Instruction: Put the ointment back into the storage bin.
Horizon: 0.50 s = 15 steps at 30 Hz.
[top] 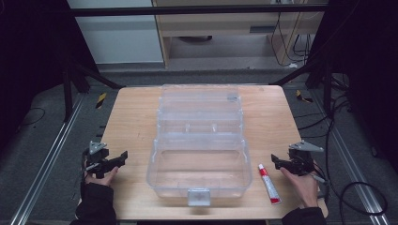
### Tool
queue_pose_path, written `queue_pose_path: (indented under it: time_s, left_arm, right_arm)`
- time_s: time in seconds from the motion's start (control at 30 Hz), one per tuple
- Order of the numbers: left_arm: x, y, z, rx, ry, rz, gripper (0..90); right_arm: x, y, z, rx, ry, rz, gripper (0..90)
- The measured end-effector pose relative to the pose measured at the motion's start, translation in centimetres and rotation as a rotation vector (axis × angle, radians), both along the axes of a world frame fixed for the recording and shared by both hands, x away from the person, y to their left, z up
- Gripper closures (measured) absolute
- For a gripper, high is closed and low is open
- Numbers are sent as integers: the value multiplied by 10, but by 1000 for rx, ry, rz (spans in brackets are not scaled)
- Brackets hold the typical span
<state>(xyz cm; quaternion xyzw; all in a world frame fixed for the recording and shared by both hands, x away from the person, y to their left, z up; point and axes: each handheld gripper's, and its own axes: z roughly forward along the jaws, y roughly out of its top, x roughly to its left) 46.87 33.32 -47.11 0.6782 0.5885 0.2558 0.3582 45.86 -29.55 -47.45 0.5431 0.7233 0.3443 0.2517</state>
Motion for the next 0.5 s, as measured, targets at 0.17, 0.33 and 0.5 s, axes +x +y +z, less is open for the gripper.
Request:
queue_pose_path:
  time_s: [0.17,0.33,0.5]
  left_arm:
    - [0,-1,-1,13,17,4,197]
    - [-1,2,-1,10,19,11,204]
    - [0,2,-1,20,28,11,193]
  right_arm:
    - [-5,6,11,-39,32,28,273]
    - [-11,18,29,-77,103,78,327]
    - [-13,25,45,-86,147,111,340]
